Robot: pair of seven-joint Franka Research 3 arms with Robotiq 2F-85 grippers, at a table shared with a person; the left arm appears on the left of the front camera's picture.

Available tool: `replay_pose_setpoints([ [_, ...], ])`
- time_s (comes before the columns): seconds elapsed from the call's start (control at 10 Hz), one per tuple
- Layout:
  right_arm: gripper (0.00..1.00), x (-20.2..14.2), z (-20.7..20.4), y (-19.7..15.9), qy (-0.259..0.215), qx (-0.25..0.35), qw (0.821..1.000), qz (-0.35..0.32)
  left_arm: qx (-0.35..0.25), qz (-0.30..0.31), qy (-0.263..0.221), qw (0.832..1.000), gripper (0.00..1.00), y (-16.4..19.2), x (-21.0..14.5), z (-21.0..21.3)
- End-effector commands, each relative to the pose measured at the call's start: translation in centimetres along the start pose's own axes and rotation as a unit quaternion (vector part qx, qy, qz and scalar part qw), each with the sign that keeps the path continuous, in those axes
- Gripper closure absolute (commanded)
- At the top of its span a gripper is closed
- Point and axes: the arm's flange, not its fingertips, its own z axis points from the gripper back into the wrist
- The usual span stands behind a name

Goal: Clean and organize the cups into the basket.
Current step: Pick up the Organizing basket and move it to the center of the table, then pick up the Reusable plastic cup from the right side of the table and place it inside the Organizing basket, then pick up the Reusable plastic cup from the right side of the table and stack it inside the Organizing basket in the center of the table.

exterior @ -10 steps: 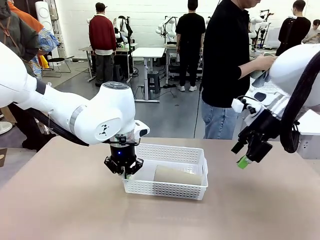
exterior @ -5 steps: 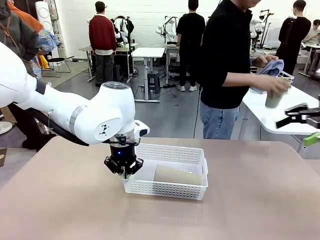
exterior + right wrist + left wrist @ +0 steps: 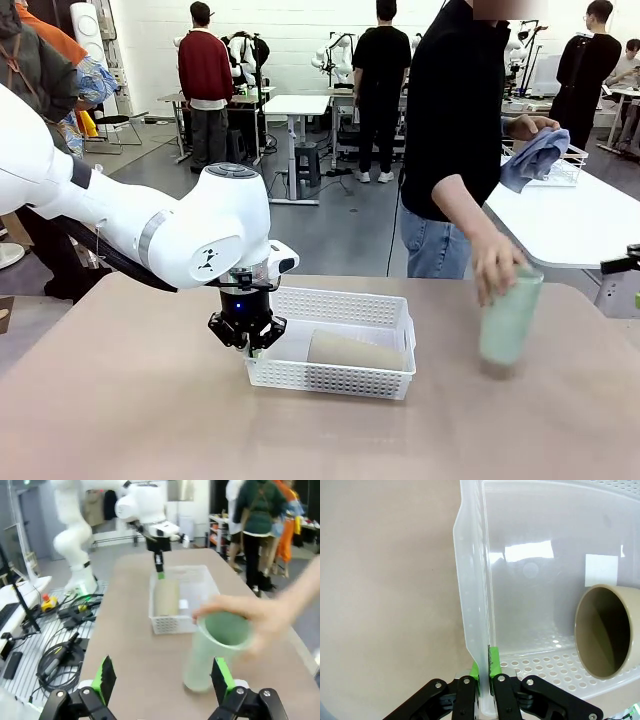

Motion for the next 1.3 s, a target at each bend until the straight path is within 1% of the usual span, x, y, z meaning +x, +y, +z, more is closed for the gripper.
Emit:
replay_pose_setpoints([
  [0.0, 0.0, -1.7, 0.8, 1.1, -0.025, -0.035, 0.999, -0.014, 0.001, -0.007, -0.003, 1.0, 1.0, 0.2, -0.3, 0.0],
  [0.1, 0.0, -2.4, 1.7, 1.4, -0.027, -0.046, 0.998, -0.021, 0.001, -0.007, -0.003, 1.0, 1.0, 0.2, -0.3, 0.0],
  [0.2, 0.0, -2.4, 2.0, 1.3, -0.035, -0.048, 0.998, -0.026, 0.001, -0.007, -0.003, 1.0, 1.0, 0.2, -0.3, 0.0],
  [0.3, 0.0, -2.4, 1.8, 1.3, -0.011, -0.03, 0.999, -0.026, 0.001, -0.007, -0.003, 1.0, 1.0, 0.2, -0.3, 0.0],
  [1.2, 0.0, -2.4, 1.8, 1.3, -0.011, -0.03, 0.999, -0.026, 0.001, -0.007, -0.003, 1.0, 1.0, 0.2, -0.3, 0.0],
])
